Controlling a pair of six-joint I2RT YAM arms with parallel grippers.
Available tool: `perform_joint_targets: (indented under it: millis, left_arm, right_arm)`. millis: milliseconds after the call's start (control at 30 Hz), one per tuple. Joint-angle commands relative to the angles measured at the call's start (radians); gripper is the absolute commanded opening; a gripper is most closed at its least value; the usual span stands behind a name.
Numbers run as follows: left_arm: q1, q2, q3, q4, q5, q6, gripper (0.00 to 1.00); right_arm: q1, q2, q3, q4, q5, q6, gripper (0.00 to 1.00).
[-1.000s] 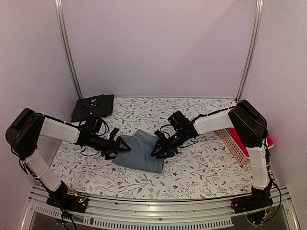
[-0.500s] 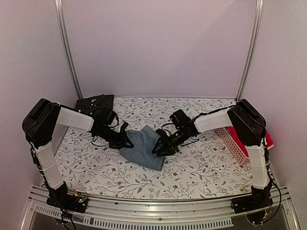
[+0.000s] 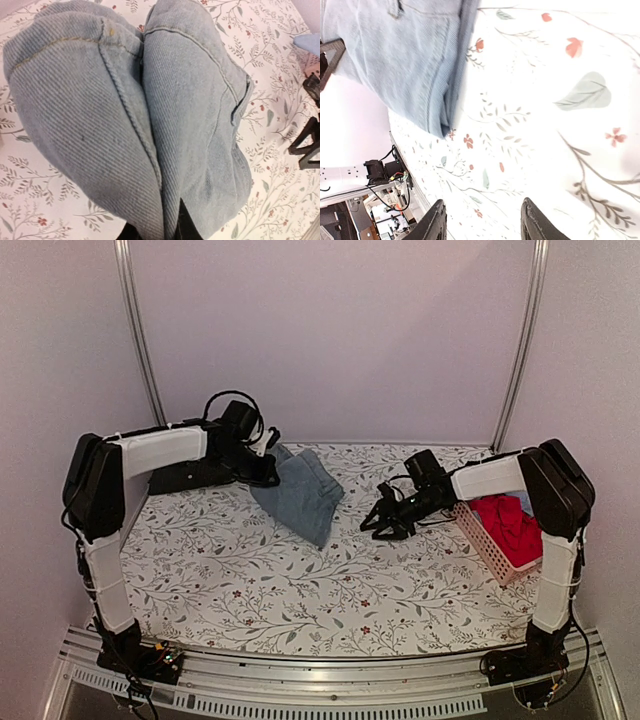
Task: Fold and stack the mixed laundry pile
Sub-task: Pick up the square-folded skirt from the center of the board, then place the square-folded skirt at the corner of the board.
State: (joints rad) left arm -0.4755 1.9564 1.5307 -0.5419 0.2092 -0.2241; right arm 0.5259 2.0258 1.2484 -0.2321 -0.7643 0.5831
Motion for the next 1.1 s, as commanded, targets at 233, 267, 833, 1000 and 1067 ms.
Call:
perform_joint_targets:
  millis: [233, 267, 833, 1000, 1067]
  left_arm:
    - [0.088, 0.189, 0.398, -0.103, -0.282, 0.258, 0.0]
    - [0.098, 0.213, 0.449, -0.114, -0.295, 0.271, 0.0]
    - [0.304, 0.304, 0.767, -0.171, -0.188, 0.305, 0.0]
    - [0.366, 0.279, 0.747, -0.153, -0.124, 0.295, 0.0]
    - [0.398, 0.263, 0.72, -0.136, -0.076, 0.279, 0.0]
  right_arm:
    - [-0.018, -0.056, -0.09, -0.021, 0.041, -0.03, 0.49]
    - [-0.019, -0.052, -0.089, -0.021, 0.039, -0.029, 0.49]
    - [-0.036, 0.028, 0.006, -0.054, 0.022, -0.037, 0.49]
    - [-0.036, 0.057, 0.038, -0.064, 0.015, -0.039, 0.49]
    - [-0.036, 0.065, 0.047, -0.068, 0.015, -0.04, 0.49]
